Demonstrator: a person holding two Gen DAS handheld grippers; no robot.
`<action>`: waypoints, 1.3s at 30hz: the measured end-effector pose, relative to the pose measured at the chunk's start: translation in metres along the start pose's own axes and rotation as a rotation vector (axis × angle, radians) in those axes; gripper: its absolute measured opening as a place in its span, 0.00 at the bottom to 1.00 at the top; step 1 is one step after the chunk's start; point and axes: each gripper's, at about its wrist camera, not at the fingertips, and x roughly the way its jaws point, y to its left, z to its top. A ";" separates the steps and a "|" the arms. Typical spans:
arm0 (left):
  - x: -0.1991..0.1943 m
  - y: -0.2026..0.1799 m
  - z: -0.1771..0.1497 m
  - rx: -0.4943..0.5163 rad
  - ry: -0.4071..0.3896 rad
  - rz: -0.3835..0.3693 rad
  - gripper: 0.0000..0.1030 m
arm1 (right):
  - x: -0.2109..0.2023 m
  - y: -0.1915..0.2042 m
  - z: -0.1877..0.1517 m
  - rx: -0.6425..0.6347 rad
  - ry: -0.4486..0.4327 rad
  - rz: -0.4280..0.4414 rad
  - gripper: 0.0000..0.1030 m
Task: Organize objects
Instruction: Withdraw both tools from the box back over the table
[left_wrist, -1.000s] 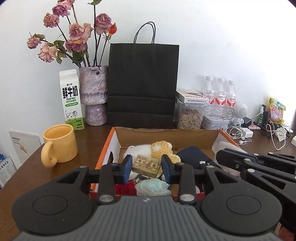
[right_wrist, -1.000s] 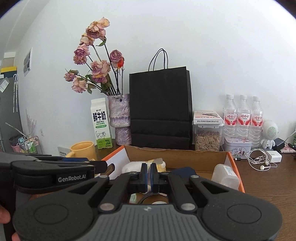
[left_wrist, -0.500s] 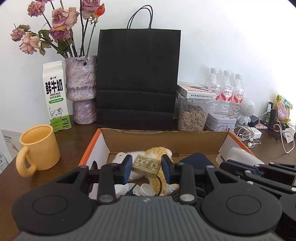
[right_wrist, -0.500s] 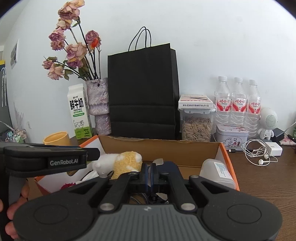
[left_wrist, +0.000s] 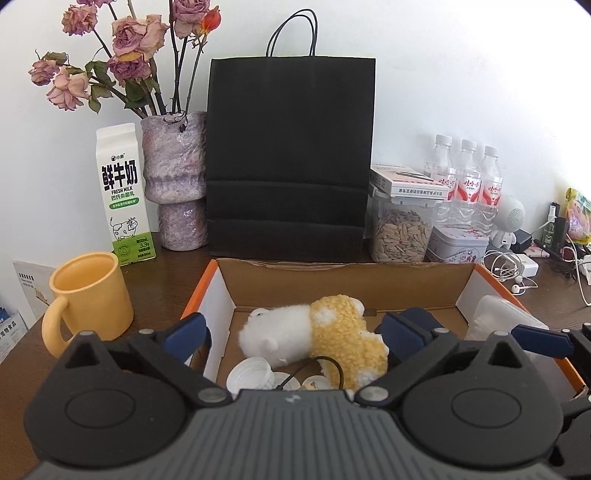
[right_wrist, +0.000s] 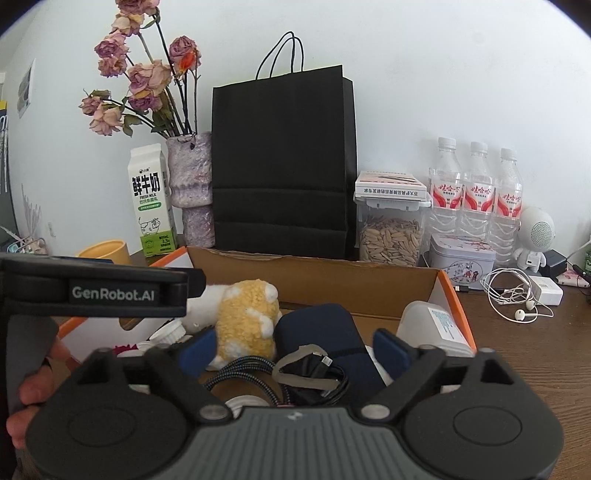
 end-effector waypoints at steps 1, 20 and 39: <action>0.000 0.000 0.000 -0.003 0.001 -0.003 1.00 | -0.001 0.002 0.000 -0.005 -0.003 0.001 0.97; -0.039 0.005 -0.010 -0.010 -0.008 -0.013 1.00 | -0.027 0.010 -0.008 -0.015 0.016 -0.014 1.00; -0.112 0.038 -0.067 -0.011 0.089 0.017 1.00 | -0.091 0.022 -0.069 -0.008 0.157 -0.049 1.00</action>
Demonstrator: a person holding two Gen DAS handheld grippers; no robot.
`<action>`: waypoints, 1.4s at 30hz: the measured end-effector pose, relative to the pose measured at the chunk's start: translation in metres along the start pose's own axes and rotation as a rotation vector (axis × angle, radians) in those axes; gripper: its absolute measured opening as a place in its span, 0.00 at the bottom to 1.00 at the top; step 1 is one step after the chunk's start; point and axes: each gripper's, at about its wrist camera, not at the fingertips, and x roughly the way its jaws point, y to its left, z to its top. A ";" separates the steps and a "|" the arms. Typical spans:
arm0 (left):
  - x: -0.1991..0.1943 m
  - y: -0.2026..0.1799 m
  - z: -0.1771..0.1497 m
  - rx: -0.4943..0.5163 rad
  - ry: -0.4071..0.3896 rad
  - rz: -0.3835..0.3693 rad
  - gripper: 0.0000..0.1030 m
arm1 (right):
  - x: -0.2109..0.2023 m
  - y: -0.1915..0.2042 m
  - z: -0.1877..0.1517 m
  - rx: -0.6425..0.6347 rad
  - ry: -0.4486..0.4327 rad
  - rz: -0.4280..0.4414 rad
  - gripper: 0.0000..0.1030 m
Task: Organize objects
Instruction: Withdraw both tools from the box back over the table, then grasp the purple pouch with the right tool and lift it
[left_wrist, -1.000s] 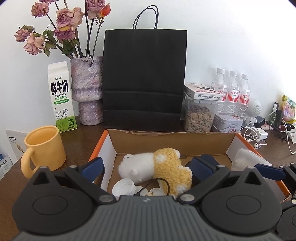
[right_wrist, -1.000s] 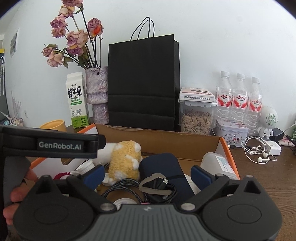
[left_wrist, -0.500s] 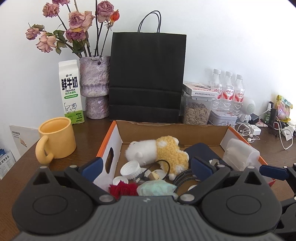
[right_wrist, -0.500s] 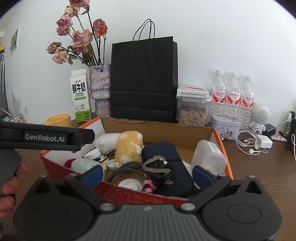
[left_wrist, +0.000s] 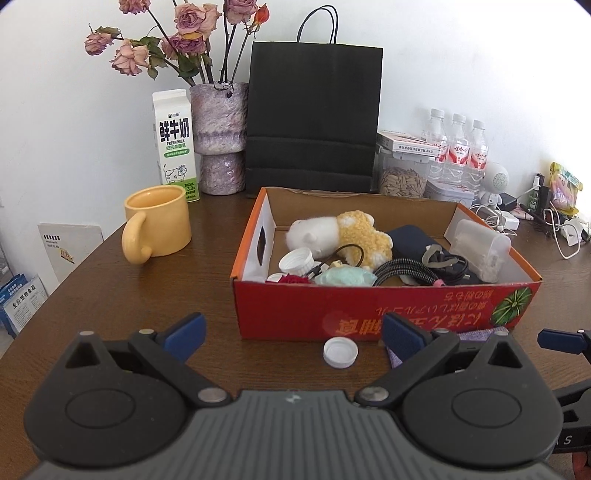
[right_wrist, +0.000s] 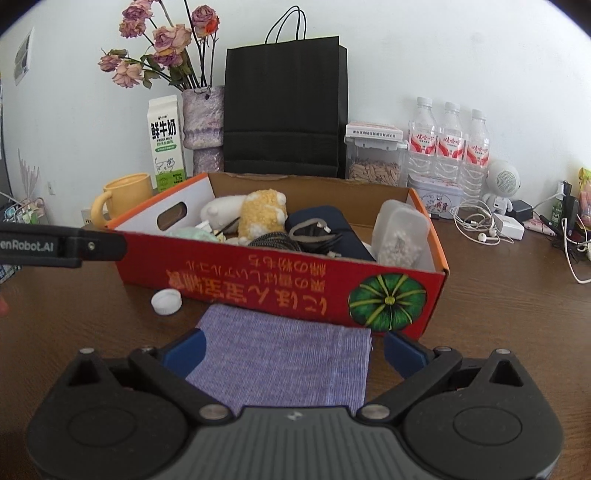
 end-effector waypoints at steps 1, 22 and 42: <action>-0.003 0.001 -0.002 0.002 0.004 0.002 1.00 | -0.001 0.001 -0.004 0.000 0.011 -0.003 1.00; -0.016 0.020 -0.031 -0.022 0.082 0.057 1.00 | 0.038 0.014 -0.011 -0.009 0.100 0.003 1.00; -0.021 0.013 -0.035 -0.008 0.085 0.055 1.00 | 0.011 0.027 -0.021 -0.072 0.034 0.114 0.15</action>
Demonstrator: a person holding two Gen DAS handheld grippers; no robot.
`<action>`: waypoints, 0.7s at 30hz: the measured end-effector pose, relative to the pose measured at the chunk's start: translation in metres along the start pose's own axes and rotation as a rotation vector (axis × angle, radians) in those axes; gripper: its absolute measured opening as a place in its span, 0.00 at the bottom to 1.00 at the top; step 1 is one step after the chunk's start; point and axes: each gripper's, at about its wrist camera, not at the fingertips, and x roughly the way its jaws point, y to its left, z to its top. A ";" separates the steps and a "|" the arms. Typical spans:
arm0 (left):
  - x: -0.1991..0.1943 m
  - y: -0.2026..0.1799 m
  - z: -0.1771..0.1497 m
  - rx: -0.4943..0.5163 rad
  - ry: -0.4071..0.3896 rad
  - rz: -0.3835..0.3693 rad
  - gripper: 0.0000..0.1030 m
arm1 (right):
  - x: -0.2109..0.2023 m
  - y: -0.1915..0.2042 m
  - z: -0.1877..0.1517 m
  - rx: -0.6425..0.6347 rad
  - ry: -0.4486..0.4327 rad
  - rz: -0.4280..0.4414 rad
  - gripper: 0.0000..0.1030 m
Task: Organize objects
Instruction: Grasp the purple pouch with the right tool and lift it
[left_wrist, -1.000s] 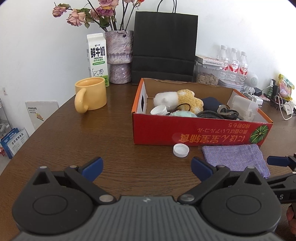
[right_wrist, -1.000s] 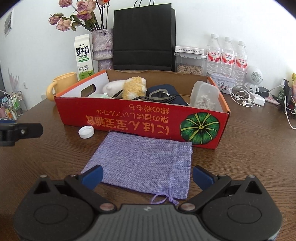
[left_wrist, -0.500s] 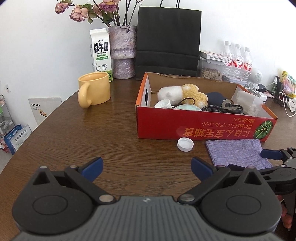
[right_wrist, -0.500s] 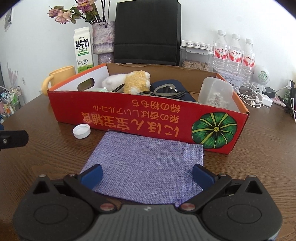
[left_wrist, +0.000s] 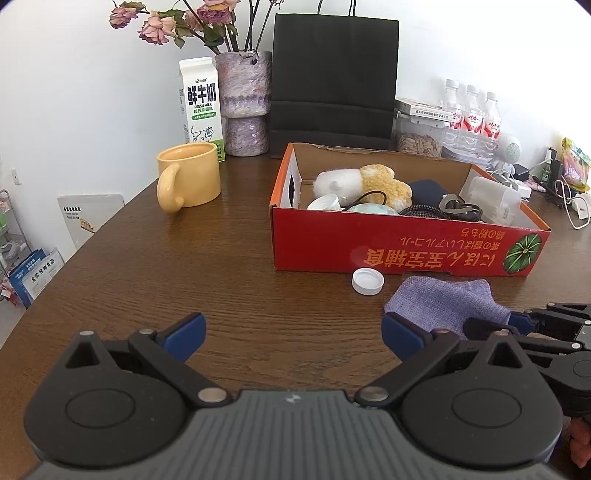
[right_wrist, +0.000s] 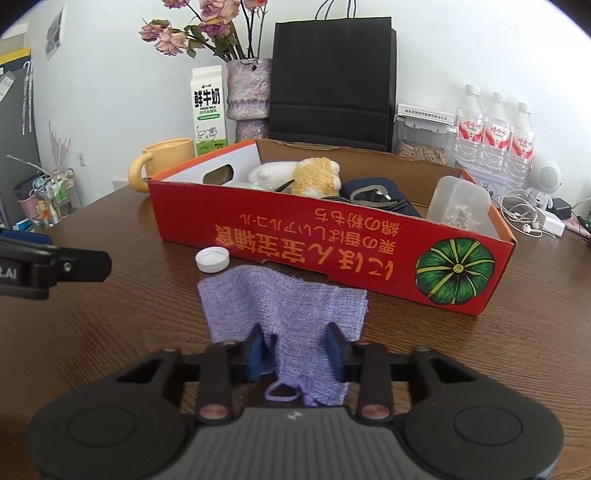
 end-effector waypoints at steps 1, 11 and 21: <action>-0.001 0.000 -0.001 0.001 0.000 -0.001 1.00 | -0.002 -0.001 -0.001 0.013 -0.006 0.020 0.11; 0.005 -0.004 -0.003 0.012 0.012 0.001 1.00 | -0.041 -0.015 -0.013 0.111 -0.172 0.012 0.03; 0.030 -0.029 0.005 0.048 0.041 -0.023 1.00 | -0.057 -0.041 -0.016 0.182 -0.258 -0.088 0.03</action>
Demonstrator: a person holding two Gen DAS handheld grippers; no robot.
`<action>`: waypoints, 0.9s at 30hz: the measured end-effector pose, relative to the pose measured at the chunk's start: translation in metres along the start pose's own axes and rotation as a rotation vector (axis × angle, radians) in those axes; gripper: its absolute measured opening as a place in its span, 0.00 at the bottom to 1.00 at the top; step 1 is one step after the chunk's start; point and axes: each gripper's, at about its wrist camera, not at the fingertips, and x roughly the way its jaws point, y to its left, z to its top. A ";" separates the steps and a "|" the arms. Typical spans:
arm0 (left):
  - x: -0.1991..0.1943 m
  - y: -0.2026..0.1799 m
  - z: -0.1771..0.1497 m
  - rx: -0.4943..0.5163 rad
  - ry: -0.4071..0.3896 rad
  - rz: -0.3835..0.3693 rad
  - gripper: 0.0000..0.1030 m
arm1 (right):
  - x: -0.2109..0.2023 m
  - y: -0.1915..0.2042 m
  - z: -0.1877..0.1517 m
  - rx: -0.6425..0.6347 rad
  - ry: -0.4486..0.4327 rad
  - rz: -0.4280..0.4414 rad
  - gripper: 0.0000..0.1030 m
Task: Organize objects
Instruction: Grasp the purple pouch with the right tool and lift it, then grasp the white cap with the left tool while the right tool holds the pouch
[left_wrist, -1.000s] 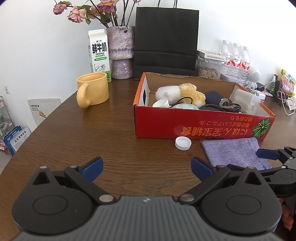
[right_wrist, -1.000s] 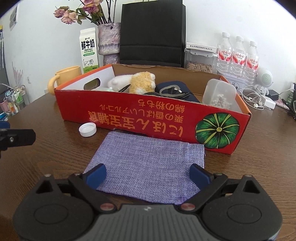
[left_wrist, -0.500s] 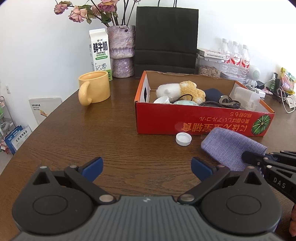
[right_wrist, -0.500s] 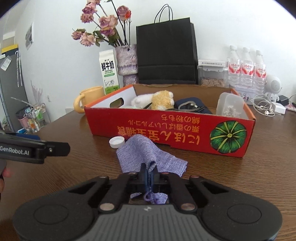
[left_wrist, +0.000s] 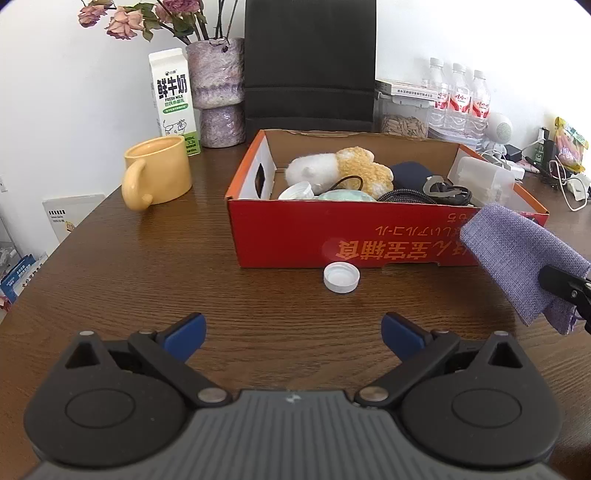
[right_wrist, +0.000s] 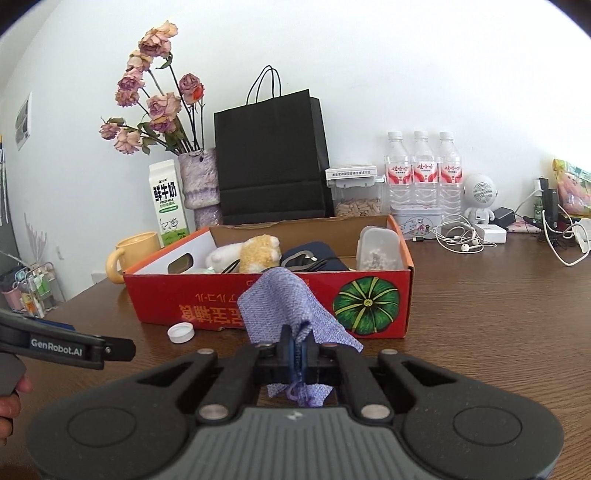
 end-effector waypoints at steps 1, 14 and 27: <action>0.004 -0.002 0.001 0.003 0.004 -0.002 1.00 | 0.000 -0.001 0.000 0.001 -0.004 -0.007 0.03; 0.064 -0.025 0.016 0.005 0.054 -0.003 1.00 | 0.004 0.000 -0.003 0.002 0.018 -0.026 0.03; 0.073 -0.025 0.017 -0.004 0.012 -0.020 1.00 | 0.007 -0.003 -0.002 0.026 -0.002 -0.062 0.03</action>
